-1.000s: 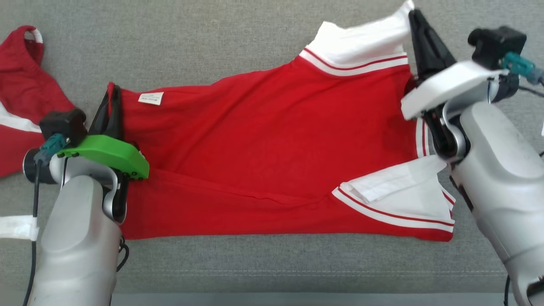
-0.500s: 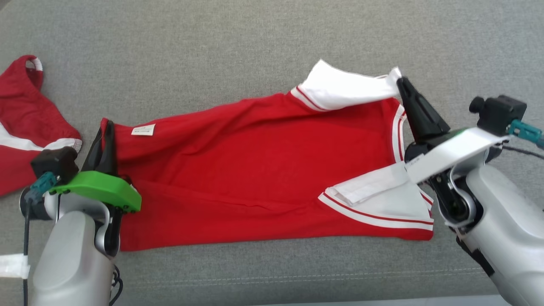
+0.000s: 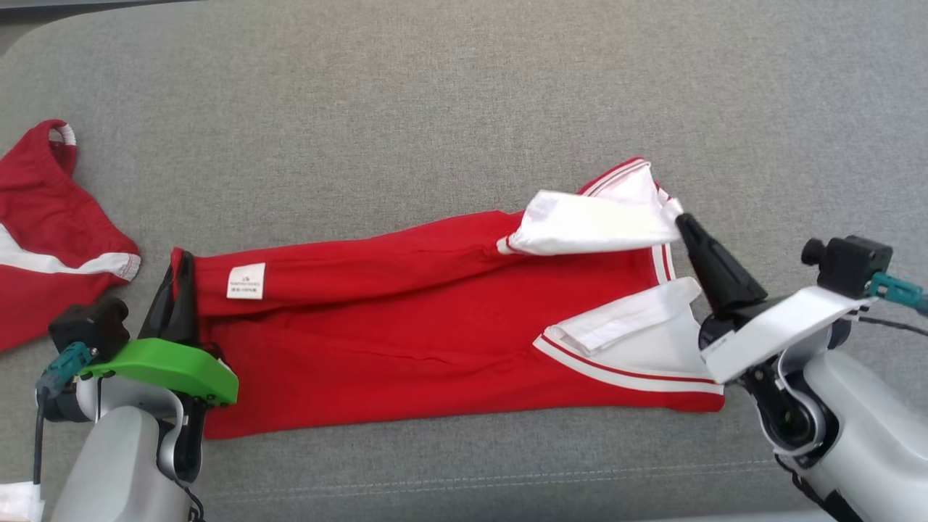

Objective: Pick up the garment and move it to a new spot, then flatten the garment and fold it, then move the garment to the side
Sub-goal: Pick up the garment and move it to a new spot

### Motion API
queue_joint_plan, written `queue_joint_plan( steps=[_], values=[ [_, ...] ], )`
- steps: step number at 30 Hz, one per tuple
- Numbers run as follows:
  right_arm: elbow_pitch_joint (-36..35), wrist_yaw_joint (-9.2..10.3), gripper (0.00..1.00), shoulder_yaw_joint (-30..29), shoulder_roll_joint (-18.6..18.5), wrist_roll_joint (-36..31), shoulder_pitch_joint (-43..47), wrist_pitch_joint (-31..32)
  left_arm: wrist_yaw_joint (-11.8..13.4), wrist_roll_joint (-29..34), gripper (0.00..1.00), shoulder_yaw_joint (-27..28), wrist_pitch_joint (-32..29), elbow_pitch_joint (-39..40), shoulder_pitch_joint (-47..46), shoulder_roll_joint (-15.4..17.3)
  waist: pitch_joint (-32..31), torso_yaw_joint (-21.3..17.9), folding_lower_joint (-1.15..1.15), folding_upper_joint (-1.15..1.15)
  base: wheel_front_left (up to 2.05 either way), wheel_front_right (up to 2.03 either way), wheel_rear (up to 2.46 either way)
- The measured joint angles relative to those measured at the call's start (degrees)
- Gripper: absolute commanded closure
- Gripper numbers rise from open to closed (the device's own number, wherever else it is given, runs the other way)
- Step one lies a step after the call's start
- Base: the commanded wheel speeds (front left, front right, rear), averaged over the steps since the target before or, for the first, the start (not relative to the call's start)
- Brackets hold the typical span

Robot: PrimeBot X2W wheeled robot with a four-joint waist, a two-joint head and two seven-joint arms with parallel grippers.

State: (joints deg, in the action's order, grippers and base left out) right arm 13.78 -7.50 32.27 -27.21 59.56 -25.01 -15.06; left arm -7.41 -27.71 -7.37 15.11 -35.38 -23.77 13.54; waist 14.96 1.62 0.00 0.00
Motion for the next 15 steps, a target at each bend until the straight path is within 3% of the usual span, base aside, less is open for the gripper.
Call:
queue_joint_plan(
  steps=[15],
  values=[
    [-4.4, 0.00, 1.00, 5.6, -3.6, 7.0, 4.9, 0.0, 0.0, -1.5, 1.00, -1.1, 0.0, 5.3, 6.6, -0.5, -1.3, 0.4, 0.00, 0.00, 0.00, 0.00, 0.00]
  ],
)
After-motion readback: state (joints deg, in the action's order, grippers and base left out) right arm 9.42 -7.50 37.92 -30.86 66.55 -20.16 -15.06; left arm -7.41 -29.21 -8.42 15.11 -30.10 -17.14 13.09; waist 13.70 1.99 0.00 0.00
